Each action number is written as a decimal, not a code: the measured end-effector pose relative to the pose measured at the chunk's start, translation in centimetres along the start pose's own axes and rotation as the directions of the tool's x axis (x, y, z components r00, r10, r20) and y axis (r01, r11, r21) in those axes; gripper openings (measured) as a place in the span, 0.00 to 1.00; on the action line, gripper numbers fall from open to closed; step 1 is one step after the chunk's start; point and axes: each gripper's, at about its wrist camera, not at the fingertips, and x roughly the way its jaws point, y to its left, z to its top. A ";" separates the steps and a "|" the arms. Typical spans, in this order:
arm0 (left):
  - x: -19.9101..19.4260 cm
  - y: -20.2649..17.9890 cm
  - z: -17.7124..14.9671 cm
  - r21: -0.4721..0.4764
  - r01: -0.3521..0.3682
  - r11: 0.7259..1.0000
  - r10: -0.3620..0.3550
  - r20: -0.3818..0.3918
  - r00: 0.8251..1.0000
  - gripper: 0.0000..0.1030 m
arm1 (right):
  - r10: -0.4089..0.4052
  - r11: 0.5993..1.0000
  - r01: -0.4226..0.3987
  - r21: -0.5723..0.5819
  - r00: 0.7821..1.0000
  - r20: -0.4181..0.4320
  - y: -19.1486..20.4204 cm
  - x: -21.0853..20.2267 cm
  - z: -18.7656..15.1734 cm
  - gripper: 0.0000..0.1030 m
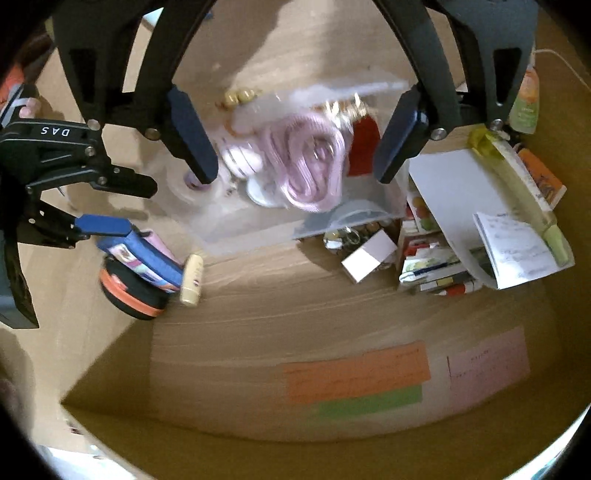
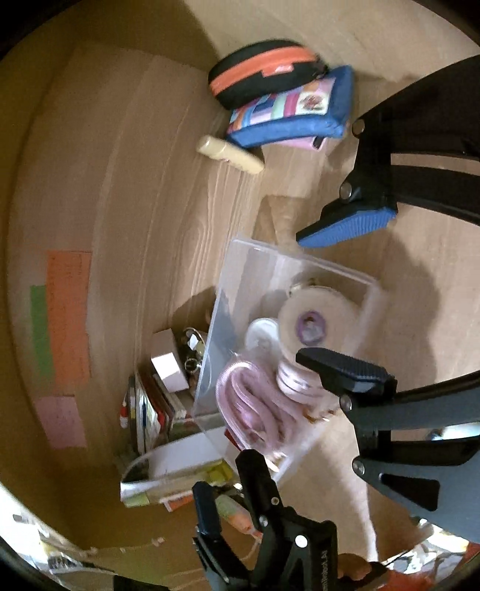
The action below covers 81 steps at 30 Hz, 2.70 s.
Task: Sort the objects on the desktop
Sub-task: 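Lower the pink rope and tile into the clear box and release both, then grasp the dark green bottle with the left gripper while the right grasps the light-blue tube, then carry the green bottle and blue tube over the clear box and release both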
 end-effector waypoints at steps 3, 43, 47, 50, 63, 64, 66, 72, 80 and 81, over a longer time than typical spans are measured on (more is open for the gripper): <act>-1.2 -0.4 -1.2 0.017 0.003 1.000 -0.003 -0.011 1.000 0.87 | -0.009 1.000 0.009 -0.024 1.000 0.013 0.9 -1.5 -1.5 0.56; -2.2 -3.8 -15.0 -0.076 0.194 0.978 -0.208 -0.260 0.943 0.61 | 0.225 0.974 -0.222 0.039 0.960 -0.166 6.8 -3.8 -15.1 0.61; -2.3 -3.2 -15.1 -0.078 0.179 0.981 -0.193 -0.250 0.949 0.48 | 0.206 0.978 -0.209 -0.002 0.963 -0.177 7.8 -3.1 -14.8 0.61; -2.4 -2.2 -15.2 -0.102 0.168 0.980 -0.188 -0.236 0.953 0.46 | 0.187 0.980 -0.196 -0.035 0.967 -0.175 8.5 -2.3 -14.4 0.56; -2.9 1.7 -12.7 -0.172 0.103 0.980 -0.129 -0.146 0.981 0.40 | 0.172 0.984 -0.175 -0.013 0.974 -0.150 7.6 -1.1 -12.4 0.22; -3.1 1.9 -12.3 -0.166 0.088 0.982 -0.111 -0.131 0.985 0.40 | 0.173 0.985 -0.175 -0.004 0.975 -0.139 7.4 -1.2 -12.2 0.22; -3.3 2.2 -11.6 -0.164 0.083 0.983 -0.103 -0.115 0.988 0.40 | 0.177 0.984 -0.177 0.013 0.977 -0.116 6.9 -1.6 -11.5 0.22; -4.1 2.2 -9.5 -0.147 0.081 0.986 -0.090 -0.062 0.994 0.40 | 0.184 0.981 -0.181 0.062 0.982 -0.047 5.1 -2.9 -9.0 0.22; -6.1 2.7 -5.4 -0.117 0.055 0.992 -0.049 0.055 0.997 0.40 | 0.245 0.957 -0.252 0.146 0.967 0.066 2.7 -4.7 -5.2 0.22; -6.1 2.7 -4.8 -0.113 0.044 0.993 -0.036 0.071 0.997 0.40 | 0.238 0.958 -0.247 0.147 0.968 0.078 2.6 -4.9 -4.7 0.22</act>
